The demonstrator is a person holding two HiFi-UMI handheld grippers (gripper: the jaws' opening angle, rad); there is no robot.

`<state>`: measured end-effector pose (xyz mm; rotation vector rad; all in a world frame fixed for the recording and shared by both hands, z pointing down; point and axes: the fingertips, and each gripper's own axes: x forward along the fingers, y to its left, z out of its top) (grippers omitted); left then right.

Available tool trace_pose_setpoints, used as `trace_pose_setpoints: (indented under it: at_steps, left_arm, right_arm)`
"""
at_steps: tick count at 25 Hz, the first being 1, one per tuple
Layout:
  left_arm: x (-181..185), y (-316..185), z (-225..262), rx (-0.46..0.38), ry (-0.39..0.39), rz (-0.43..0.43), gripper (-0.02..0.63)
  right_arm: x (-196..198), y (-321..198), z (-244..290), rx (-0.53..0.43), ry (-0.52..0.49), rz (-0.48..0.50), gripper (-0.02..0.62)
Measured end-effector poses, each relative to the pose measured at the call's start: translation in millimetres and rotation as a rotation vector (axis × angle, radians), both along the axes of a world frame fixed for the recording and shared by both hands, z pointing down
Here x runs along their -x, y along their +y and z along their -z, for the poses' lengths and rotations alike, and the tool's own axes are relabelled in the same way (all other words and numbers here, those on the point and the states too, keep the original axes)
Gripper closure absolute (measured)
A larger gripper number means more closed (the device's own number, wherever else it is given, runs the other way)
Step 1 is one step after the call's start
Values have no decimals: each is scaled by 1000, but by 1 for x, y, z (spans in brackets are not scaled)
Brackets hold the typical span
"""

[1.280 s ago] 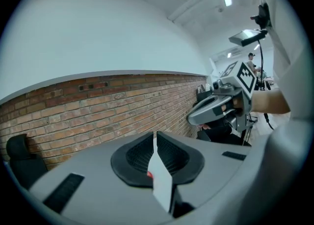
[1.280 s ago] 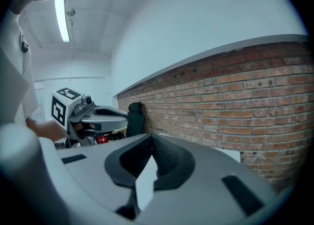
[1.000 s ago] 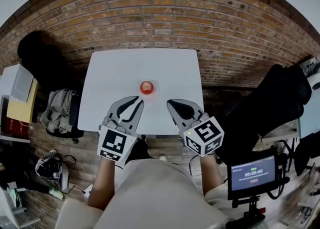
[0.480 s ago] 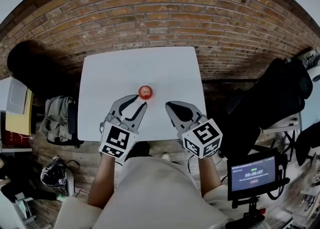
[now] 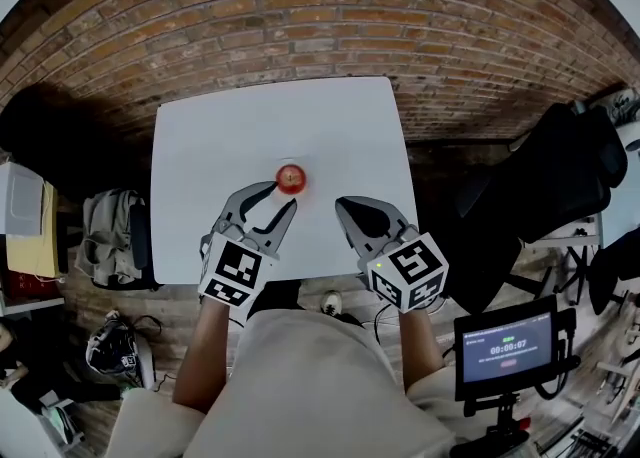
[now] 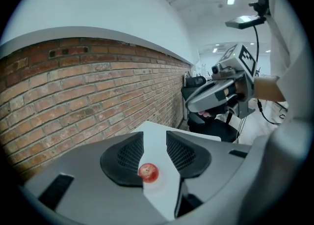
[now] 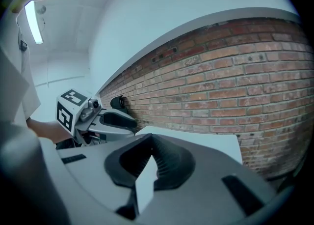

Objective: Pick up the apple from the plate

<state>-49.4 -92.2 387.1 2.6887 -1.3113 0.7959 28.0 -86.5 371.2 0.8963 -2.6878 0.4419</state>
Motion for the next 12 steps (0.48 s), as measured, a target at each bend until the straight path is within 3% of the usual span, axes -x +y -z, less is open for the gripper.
trace_pose_setpoints:
  at_steps: [12]
  left_arm:
    - [12, -26, -49, 109, -28, -63, 445]
  right_arm:
    - [11, -20, -30, 62, 60, -20, 594]
